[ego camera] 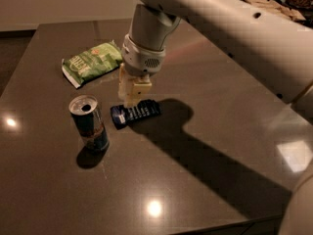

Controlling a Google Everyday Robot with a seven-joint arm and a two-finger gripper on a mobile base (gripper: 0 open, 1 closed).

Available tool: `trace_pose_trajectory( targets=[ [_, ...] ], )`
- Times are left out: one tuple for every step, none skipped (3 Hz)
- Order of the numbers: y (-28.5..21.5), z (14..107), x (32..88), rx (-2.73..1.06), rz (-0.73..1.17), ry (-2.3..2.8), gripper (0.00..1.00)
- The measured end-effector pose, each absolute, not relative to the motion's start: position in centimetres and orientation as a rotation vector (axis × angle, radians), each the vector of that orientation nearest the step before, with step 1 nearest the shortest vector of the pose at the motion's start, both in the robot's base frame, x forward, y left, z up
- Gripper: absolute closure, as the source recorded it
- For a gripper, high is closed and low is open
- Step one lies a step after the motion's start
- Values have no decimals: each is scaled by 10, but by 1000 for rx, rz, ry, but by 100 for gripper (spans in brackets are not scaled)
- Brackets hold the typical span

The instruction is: Move rxbar blueberry near redbull can

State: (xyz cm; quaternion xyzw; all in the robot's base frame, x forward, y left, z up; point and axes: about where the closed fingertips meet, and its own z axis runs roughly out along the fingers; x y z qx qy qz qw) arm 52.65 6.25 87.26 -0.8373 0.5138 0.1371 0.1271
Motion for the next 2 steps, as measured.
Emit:
trace_pose_trajectory(
  targets=[
    [64,872,526,-2434,396,1493,12],
    [66,872,527,-2431,394,1490,0]
  ],
)
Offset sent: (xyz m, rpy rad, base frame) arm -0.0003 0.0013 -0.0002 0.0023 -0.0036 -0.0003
